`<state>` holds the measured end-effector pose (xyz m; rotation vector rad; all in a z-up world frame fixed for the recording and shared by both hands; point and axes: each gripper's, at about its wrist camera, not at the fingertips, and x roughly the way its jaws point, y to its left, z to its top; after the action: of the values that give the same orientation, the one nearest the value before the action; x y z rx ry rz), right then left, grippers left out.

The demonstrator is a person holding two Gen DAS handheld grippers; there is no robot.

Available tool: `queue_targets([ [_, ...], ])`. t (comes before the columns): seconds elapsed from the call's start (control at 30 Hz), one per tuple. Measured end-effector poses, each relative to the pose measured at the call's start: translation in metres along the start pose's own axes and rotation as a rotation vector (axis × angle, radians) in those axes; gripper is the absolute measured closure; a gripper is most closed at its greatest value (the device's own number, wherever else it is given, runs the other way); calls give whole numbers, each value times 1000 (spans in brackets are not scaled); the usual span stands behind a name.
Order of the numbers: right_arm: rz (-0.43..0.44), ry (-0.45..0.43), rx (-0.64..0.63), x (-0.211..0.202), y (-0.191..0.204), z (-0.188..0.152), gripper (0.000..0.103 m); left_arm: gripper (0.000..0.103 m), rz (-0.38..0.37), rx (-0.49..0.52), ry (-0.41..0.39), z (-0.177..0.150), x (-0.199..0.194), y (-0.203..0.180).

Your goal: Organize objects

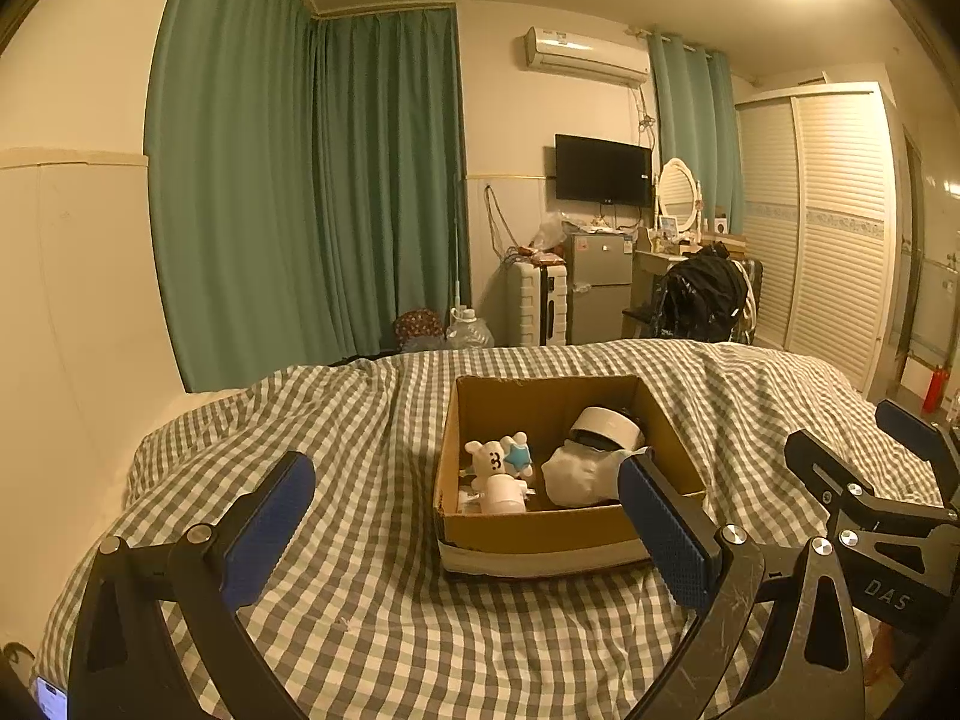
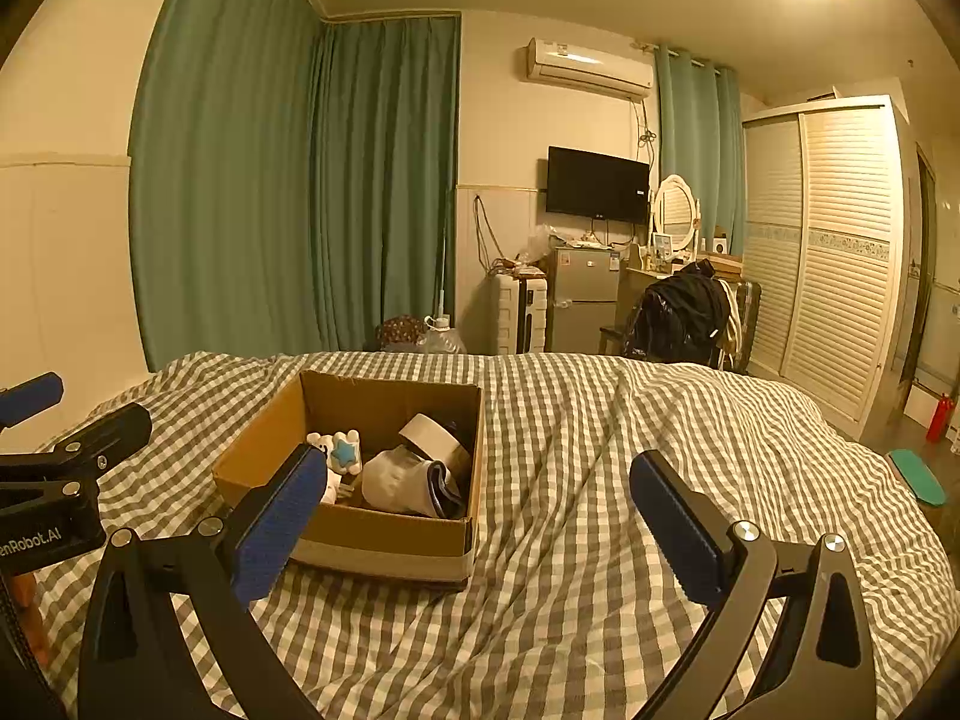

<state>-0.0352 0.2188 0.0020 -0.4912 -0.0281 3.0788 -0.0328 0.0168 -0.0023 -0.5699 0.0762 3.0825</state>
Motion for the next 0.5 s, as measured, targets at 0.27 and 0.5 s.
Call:
queue_targets([
  [0.27, -2, 11, -2, 2, 1, -1, 2, 0, 7, 15, -7, -3, 0, -4],
  [0.5, -3, 15, -8, 2, 4, -2, 2, 0, 36, 20, 5, -4, 1, -4],
])
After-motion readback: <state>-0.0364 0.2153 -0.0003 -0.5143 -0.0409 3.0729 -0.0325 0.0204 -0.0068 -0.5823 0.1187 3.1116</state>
